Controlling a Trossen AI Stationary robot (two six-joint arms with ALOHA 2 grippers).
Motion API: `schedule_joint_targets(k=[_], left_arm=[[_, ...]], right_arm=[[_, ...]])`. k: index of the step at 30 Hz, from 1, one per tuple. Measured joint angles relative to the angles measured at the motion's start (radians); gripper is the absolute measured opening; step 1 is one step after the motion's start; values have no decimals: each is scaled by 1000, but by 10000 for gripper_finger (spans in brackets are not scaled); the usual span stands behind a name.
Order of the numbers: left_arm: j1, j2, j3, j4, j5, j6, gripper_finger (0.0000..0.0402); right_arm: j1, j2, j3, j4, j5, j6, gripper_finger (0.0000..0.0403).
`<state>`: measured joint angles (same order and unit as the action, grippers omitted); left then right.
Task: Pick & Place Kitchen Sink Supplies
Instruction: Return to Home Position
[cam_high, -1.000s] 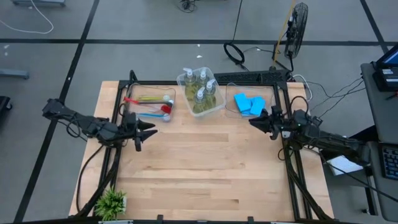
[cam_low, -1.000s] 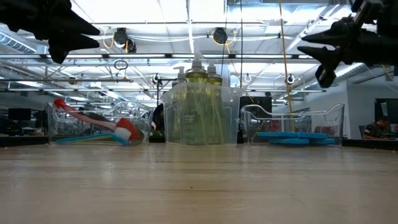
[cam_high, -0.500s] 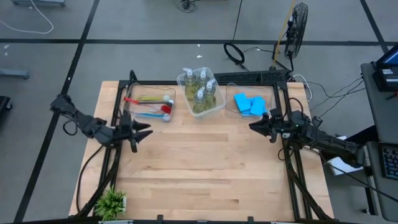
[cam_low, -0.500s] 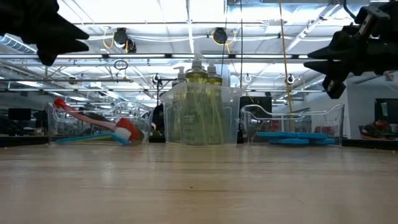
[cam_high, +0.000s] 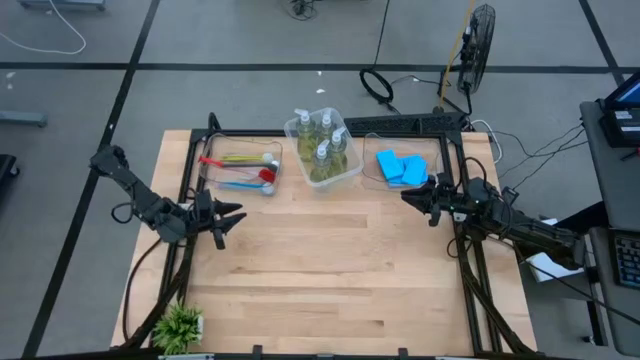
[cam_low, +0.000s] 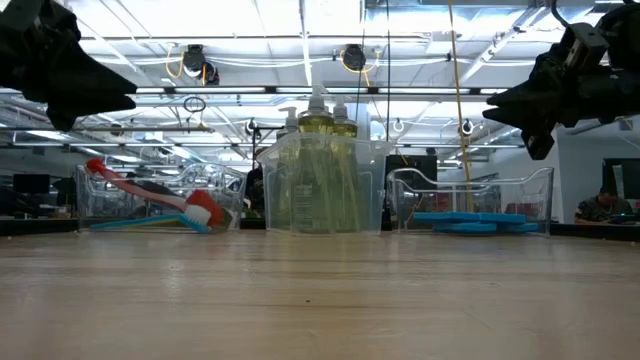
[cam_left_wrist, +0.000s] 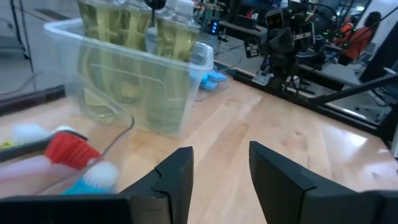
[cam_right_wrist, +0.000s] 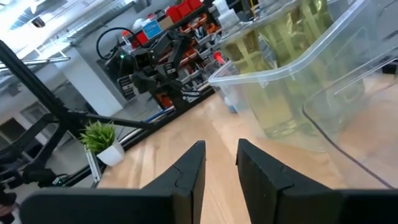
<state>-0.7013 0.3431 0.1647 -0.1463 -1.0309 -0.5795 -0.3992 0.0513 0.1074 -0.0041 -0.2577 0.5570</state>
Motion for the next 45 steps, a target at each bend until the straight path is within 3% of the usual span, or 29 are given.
schedule_joint_targets(k=[7,12,19,24,28,34,39,45], left_arm=[[-17,-22,-2,-17,-57,15,157],[44,-58,-2,-17,34,62,157],[223,-93,-2,-93,253,95,157],[299,-202,-2,-212,252,76,157],[322,-340,-1,-268,289,147,157],[351,-339,-4,-260,326,132,157],[374,-338,-49,-132,447,209,157],[413,-338,-55,-172,458,215,157]], right_arm=[[0,0,0,1,-6,0,79],[0,0,0,8,-6,6,78],[0,0,-1,26,-8,6,79],[0,0,-1,28,-9,7,78],[0,0,-1,29,-9,6,81],[0,2,-1,30,-4,-20,80],[0,6,-1,35,-5,-21,80],[0,6,-1,34,-7,-23,80]])
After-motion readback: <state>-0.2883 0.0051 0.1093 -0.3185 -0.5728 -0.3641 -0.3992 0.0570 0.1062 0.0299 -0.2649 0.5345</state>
